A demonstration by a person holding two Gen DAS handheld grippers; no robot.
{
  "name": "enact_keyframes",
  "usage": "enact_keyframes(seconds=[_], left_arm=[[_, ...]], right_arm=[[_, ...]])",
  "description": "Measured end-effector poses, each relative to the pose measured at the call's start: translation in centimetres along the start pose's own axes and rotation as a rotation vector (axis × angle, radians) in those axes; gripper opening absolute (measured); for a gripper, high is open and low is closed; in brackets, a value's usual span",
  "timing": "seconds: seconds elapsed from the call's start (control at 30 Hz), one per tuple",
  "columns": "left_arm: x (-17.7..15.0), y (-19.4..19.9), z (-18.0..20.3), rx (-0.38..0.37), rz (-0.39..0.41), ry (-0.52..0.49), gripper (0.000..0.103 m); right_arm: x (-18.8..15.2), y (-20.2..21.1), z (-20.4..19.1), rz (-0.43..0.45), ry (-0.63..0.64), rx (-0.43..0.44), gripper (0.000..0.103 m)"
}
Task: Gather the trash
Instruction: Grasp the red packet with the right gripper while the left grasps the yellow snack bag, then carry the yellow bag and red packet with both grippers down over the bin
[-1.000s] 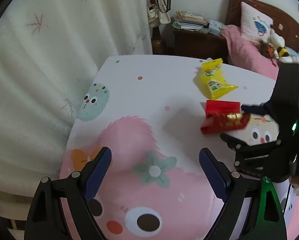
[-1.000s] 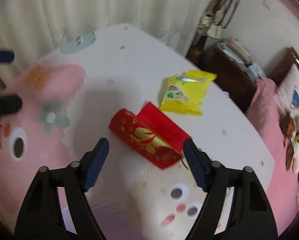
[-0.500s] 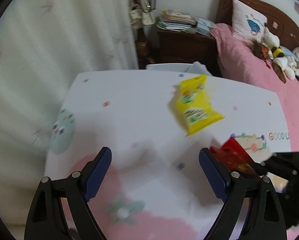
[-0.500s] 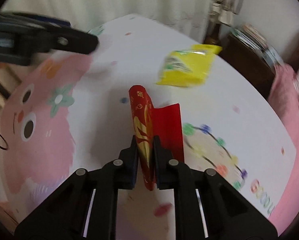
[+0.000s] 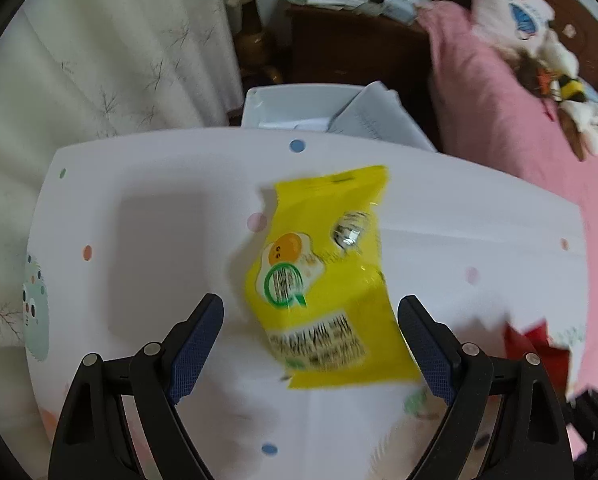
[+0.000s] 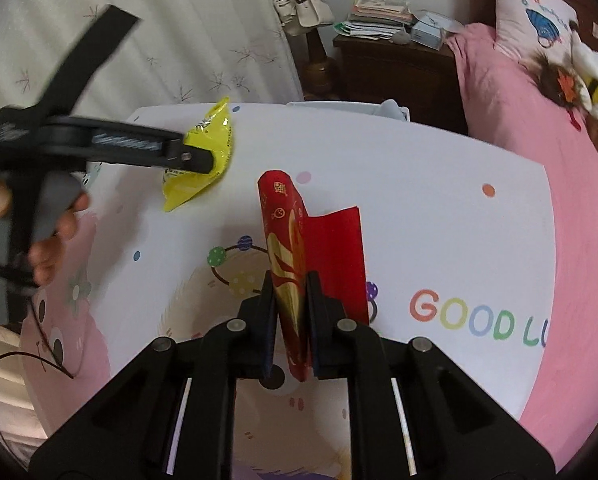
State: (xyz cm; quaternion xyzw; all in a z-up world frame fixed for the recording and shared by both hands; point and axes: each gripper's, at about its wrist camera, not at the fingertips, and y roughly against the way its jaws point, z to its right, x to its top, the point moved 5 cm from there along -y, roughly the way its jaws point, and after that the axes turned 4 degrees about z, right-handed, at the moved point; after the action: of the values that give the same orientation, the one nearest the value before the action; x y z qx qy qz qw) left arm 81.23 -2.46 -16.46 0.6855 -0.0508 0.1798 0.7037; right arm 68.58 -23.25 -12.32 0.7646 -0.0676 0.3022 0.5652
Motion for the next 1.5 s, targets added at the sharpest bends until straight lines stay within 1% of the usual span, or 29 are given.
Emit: enact_keyframes(seconds=[0.03,0.07,0.1,0.17,0.2,0.23,0.27,0.3,0.33,0.43,0.53,0.63,0.7,0.87,1.0,1.1,1.2,1.3,1.4,1.5], left_arm=[[0.2,-0.7,0.1,-0.003,-0.009,0.012,0.08],[0.3,-1.2,0.2,-0.009,-0.017,0.016,0.074],[0.4,-1.3,0.4,0.001,-0.007,0.008,0.072],[0.3,-1.3,1.0,-0.005,0.014,-0.025,0.059],[0.1,-1.2,1.1,-0.007,0.023,-0.037,0.046],[-0.1,-1.0,1.5,-0.008,0.029,-0.051,0.035],[-0.5,-1.0,1.5,-0.013,0.03,-0.056,0.031],[-0.9,-0.7,1.6,-0.02,0.035,-0.059,0.022],[-1.1,-0.5,1.6,-0.02,0.044,-0.061,0.02],[-2.7,1.5,1.5,-0.018,0.087,-0.083,0.017],[-4.7,3.9,1.3,-0.022,0.12,-0.113,0.017],[-7.6,7.4,1.2,-0.04,0.155,-0.147,0.016],[-10.1,10.1,0.8,-0.05,0.177,-0.166,0.017],[-17.8,17.5,-2.0,-0.043,0.225,-0.198,0.017],[-24.7,23.4,-5.2,-0.081,0.261,-0.203,0.017],[-30.2,27.4,-8.2,-0.095,0.277,-0.203,0.017],[-34.9,30.7,-11.5,-0.123,0.293,-0.192,0.017],[-39.9,33.9,-15.0,-0.137,0.322,-0.209,0.017],[-44.3,36.5,-18.2,-0.142,0.36,-0.238,0.017],[-48.3,38.1,-20.9,-0.166,0.381,-0.262,0.017]], right_arm=[[-0.1,-0.1,0.1,-0.001,-0.005,0.003,0.01],[-0.3,-0.2,0.2,-0.002,-0.009,0.004,0.01],[-0.6,-0.3,0.2,-0.003,-0.012,0.005,0.01],[-1.1,0.0,0.0,-0.006,-0.019,0.009,0.01],[-1.3,-0.1,0.0,-0.01,-0.024,0.011,0.01],[-1.7,0.1,0.1,-0.012,-0.028,0.011,0.01],[-1.9,0.2,0.2,-0.012,-0.032,0.01,0.01],[-2.1,0.5,0.1,-0.013,-0.037,0.009,0.01],[-2.3,0.7,0.1,-0.014,-0.044,0.009,0.01],[-3.6,2.3,-0.6,-0.01,-0.062,0.009,0.01],[-4.4,3.7,-1.3,-0.001,-0.088,0.015,0.01],[-5.3,5.9,-2.7,0.014,-0.113,0.022,0.01],[-6.1,7.8,-4.1,0.027,-0.124,0.021,0.01],[-8.3,12.8,-8.8,0.074,-0.158,0.022,0.01],[-10.5,18.4,-13.3,0.157,-0.201,-0.003,0.01],[-12.1,22.3,-16.4,0.221,-0.248,-0.011,0.01],[-14.4,25.6,-19.8,0.265,-0.285,-0.023,0.011],[-17.3,28.7,-23.8,0.298,-0.306,-0.04,0.011],[-19.9,31.2,-27.8,0.322,-0.303,-0.055,0.01],[-22.6,32.9,-31.6,0.336,-0.293,-0.086,0.01]])
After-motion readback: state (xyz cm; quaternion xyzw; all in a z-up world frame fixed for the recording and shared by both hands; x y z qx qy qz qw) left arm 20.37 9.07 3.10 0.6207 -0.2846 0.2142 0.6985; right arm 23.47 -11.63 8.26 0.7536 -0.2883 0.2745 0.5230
